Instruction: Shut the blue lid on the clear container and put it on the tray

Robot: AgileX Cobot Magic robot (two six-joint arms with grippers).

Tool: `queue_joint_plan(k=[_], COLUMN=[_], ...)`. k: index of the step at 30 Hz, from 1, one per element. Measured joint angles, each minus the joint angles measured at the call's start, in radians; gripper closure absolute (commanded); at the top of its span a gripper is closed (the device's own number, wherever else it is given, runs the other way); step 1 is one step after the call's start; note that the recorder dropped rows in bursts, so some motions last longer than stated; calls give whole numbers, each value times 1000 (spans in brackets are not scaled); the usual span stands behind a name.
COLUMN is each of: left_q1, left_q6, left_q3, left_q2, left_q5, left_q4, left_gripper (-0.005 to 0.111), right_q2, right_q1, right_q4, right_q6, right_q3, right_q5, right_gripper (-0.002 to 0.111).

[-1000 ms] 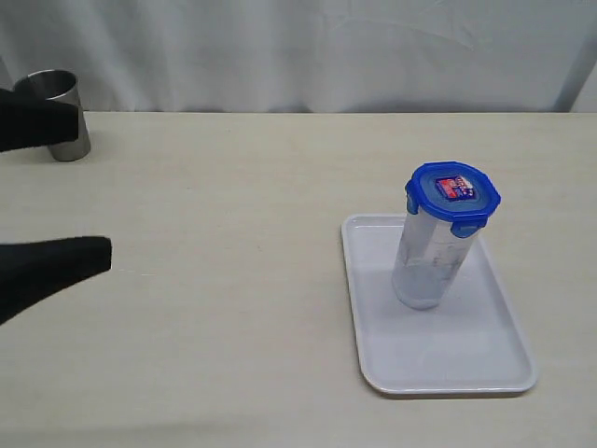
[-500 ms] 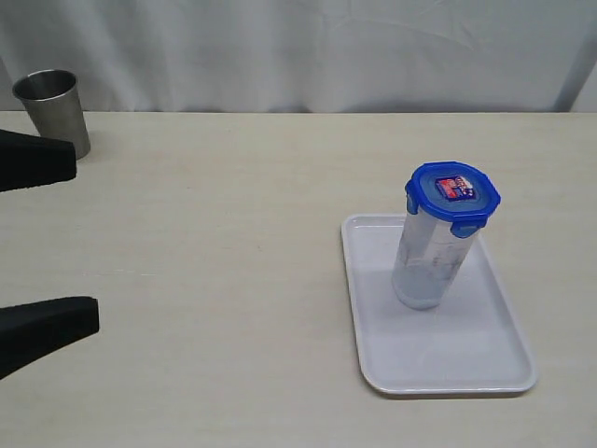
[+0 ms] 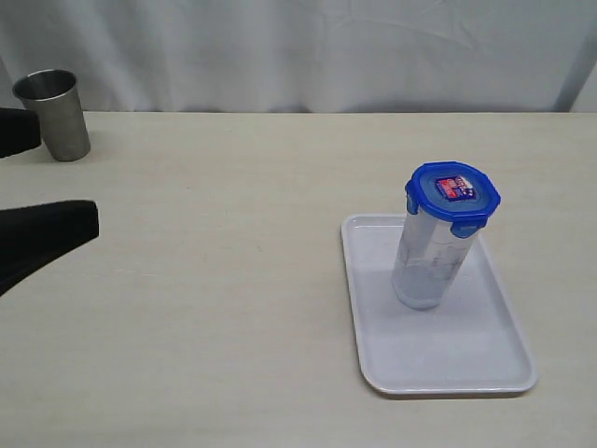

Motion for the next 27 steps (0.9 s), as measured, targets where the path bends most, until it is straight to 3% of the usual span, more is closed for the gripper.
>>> queue_joint_plan(k=[8,11,14,16,20,27], left_q1=[0,0,0,0,0,0], left_q6=[-63,10,138,309,529,835], left_q3=[4,51,105,182,255,313], left_q2=[-1,-23,-63,-129,-229,-343], left_q5=[40,82,144,233,352,411], left_q4=[0,-75,-193,-404,-640,-988], left_gripper=[2,2,2,2,2,2], right_q2=[0,0,0,0,0,0], right_q1=[0,0,0,0,0,0], right_q4=[0,0,0,0,0,0], right_q6=[0,0,0,0,0,0], right_q3=[0,0,0,0,0,0], right_q5=[0,0,0,0,0,0], right_gripper=[104,104,104,104,104,104])
